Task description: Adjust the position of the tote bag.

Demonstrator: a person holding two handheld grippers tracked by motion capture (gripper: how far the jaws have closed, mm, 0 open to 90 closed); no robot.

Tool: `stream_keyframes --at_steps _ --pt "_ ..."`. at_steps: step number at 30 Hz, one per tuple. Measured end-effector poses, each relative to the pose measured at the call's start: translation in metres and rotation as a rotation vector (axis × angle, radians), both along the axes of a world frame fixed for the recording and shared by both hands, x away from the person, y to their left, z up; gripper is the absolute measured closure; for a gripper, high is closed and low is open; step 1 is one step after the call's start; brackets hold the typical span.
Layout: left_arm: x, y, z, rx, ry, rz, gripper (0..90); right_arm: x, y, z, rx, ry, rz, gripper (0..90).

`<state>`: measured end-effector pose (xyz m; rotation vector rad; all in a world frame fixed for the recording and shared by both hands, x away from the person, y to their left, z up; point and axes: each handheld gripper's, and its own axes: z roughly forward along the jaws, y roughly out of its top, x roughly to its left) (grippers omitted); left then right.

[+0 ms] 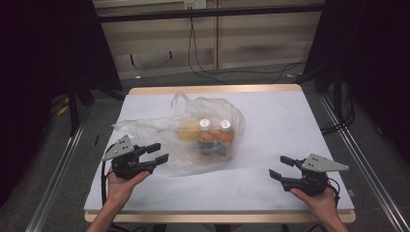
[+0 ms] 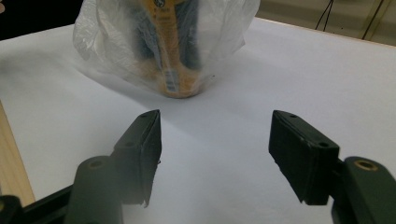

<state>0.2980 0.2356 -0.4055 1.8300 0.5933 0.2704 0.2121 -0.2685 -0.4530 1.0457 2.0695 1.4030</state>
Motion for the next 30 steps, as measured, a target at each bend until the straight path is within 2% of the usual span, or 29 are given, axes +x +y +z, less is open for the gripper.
stream_keyframes --at_steps 1,2,4,7,9,11,15,18,22,26,30 --pt "0.002 -0.002 0.003 -0.009 0.004 0.016 48.5 0.0 0.0 0.0 0.001 0.001 -0.002 34.8" --pt "0.005 -0.003 0.005 -0.022 0.011 0.008 50.8 0.0 0.0 0.0 0.002 0.003 -0.001 34.8" --pt "0.011 -0.004 0.011 -0.016 0.009 0.036 52.6 0.0 0.0 0.0 0.001 0.001 -0.001 34.8" --pt "0.019 -0.007 0.016 -0.036 0.008 0.012 49.5 0.001 0.0 0.0 0.005 0.0 0.005 34.7" --pt "0.023 -0.009 0.02 -0.046 0.011 -0.006 53.8 0.002 0.001 0.0 0.004 0.005 0.009 34.7" --pt "0.027 -0.012 0.023 -0.016 -0.004 -0.016 54.8 0.002 0.003 0.001 0.007 0.004 0.014 34.8" --pt "0.036 -0.016 0.03 -0.033 -0.002 -0.032 55.6 0.003 0.005 0.001 -0.001 0.003 0.022 34.7" --pt "0.042 -0.018 0.034 -0.033 0.001 -0.024 57.9 0.002 0.006 0.001 -0.002 0.005 0.026 34.7" --pt "0.052 -0.022 0.039 -0.013 -0.002 -0.02 59.9 0.003 0.006 0.001 -0.001 0.004 0.03 34.7" --pt "0.062 -0.025 0.044 -0.01 -0.007 -0.028 64.1 0.003 0.007 0.001 -0.002 0.005 0.034 34.7" --pt "0.071 -0.028 0.048 -0.01 0.001 -0.021 64.6 0.003 0.007 0.001 -0.005 0.008 0.035 34.7"
